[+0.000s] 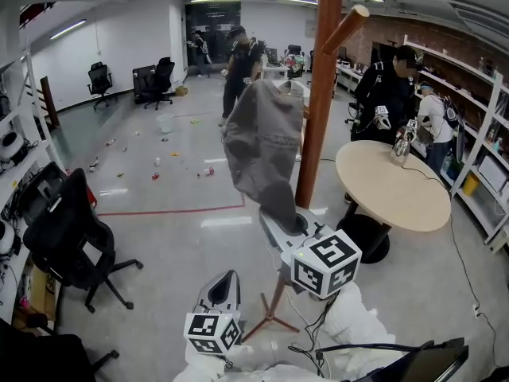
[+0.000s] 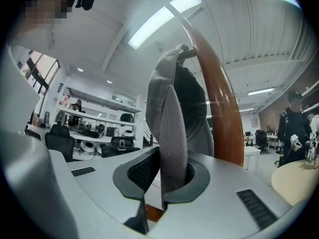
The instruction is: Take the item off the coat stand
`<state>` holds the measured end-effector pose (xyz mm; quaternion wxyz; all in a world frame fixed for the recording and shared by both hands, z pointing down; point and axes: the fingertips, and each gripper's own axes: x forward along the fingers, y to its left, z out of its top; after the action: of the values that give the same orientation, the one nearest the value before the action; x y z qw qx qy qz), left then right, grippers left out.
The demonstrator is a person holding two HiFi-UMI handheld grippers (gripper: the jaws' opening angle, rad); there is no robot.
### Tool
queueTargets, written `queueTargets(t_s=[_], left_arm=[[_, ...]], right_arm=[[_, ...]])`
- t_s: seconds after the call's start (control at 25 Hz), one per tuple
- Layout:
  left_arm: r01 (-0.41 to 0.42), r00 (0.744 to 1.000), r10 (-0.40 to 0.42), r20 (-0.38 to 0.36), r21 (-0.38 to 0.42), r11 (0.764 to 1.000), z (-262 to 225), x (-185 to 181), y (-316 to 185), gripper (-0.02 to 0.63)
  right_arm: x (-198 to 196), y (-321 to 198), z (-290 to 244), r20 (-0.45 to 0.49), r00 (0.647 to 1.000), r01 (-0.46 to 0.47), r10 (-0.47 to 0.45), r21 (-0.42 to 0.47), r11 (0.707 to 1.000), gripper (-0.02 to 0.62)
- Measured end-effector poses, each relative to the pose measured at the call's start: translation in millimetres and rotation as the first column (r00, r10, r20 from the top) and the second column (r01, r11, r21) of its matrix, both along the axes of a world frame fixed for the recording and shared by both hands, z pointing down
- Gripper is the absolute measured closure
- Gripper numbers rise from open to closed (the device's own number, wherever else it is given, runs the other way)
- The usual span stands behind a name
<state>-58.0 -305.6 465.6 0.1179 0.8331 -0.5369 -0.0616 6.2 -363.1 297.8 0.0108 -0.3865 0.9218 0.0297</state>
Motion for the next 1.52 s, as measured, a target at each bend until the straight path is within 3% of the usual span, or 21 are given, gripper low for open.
queueTargets(t_s=[0.96,1.52], left_arm=[[0.035,0.999,-0.035,-0.002,0.006,0.999,0.7,-12.0,8.4,0.626],[0.115,0.993,-0.115,-0.016,-0.003,0.993,0.1,-40.3,28.8,0.626]], right_arm=[[-13.1,26.8,-39.2,-0.003,0.995,0.102,-0.102,0.045,0.994,0.558],[-52.1,57.0,-40.2,-0.008,0.97,0.245,-0.245,0.016,0.969,0.558]])
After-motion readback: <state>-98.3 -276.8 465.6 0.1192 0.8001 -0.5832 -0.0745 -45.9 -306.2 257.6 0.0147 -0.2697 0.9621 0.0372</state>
